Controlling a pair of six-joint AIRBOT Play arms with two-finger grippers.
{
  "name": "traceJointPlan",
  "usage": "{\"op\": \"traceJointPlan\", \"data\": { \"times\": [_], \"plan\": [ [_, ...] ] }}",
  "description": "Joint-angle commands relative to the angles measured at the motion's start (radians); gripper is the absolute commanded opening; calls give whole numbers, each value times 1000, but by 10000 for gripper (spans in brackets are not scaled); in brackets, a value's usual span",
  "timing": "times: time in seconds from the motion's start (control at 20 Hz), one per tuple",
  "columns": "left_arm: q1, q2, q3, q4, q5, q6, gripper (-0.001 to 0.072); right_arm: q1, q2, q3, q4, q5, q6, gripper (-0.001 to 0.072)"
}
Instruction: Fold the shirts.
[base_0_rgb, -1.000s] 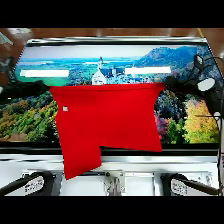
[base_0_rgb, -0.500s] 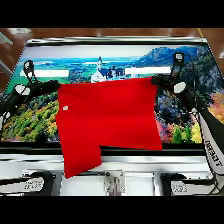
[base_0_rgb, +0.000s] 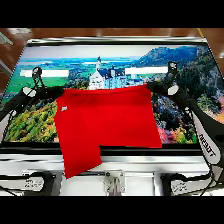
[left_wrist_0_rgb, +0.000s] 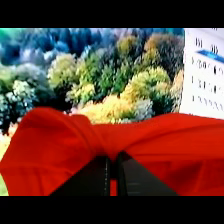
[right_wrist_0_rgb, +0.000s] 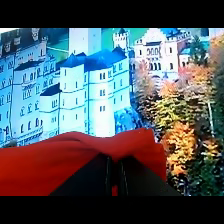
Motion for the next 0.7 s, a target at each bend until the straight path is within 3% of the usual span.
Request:
{"op": "traceJointPlan", "data": {
  "times": [0.0,0.15,0.25,0.45,0.65],
  "plan": [
    [39,-4,11,40,-220,-1,38,-22,22,0,1,92,50,58],
    [63,-14,11,48,-406,-1,38,-58,21,0,-17,243,171,57],
    [62,-27,11,58,-466,-5,38,-62,22,0,-96,347,194,57],
    [62,-42,10,144,-520,-122,38,-61,21,-2,-276,466,311,57],
    [65,-40,11,151,-525,-170,38,-61,21,-1,-285,485,359,57]
  ]
}}
